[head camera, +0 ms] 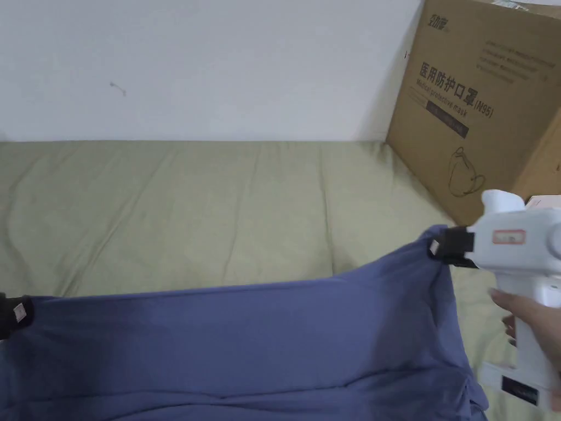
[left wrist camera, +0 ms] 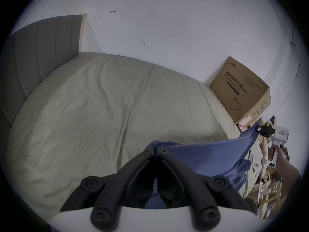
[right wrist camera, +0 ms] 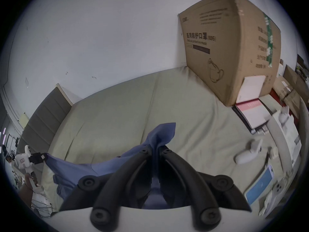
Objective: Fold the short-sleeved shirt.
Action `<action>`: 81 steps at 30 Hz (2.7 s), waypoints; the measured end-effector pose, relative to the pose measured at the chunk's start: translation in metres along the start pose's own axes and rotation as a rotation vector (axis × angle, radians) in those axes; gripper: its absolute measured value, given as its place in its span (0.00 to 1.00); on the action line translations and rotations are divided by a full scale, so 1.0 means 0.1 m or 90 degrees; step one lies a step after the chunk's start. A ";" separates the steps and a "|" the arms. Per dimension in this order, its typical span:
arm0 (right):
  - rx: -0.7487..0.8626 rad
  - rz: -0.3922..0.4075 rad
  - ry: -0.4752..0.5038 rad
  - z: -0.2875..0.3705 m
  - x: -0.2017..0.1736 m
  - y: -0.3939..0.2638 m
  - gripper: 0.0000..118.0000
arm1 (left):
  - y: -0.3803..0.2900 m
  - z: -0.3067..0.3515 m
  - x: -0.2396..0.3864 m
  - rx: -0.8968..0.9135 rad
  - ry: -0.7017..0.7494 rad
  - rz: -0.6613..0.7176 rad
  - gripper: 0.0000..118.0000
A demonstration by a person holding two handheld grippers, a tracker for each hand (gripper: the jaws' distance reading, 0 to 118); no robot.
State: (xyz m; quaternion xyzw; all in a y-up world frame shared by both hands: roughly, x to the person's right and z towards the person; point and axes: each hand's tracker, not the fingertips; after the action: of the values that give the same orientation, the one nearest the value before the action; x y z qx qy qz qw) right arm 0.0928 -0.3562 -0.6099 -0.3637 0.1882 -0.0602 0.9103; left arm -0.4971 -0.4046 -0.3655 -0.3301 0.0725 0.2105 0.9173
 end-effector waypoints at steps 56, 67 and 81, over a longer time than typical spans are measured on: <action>0.169 -0.045 0.129 1.28 -0.67 -1.45 0.00 | -0.74 0.93 -0.29 -0.032 -0.179 0.190 0.01; 0.079 0.021 0.103 0.98 -1.01 -1.47 0.00 | -1.52 -0.09 -1.41 -0.222 -0.319 0.411 1.00; 0.017 -0.006 0.096 0.84 -1.19 -1.47 0.00 | -1.57 -0.73 -1.29 -0.185 -0.254 0.333 0.05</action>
State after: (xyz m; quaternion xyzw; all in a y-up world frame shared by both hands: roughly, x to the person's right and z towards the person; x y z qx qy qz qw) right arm 0.0191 -0.3802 -0.4180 -0.3465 0.2539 -0.0945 0.8981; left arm -0.5445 -0.6038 -0.2965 -0.3796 -0.0568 0.5063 0.7723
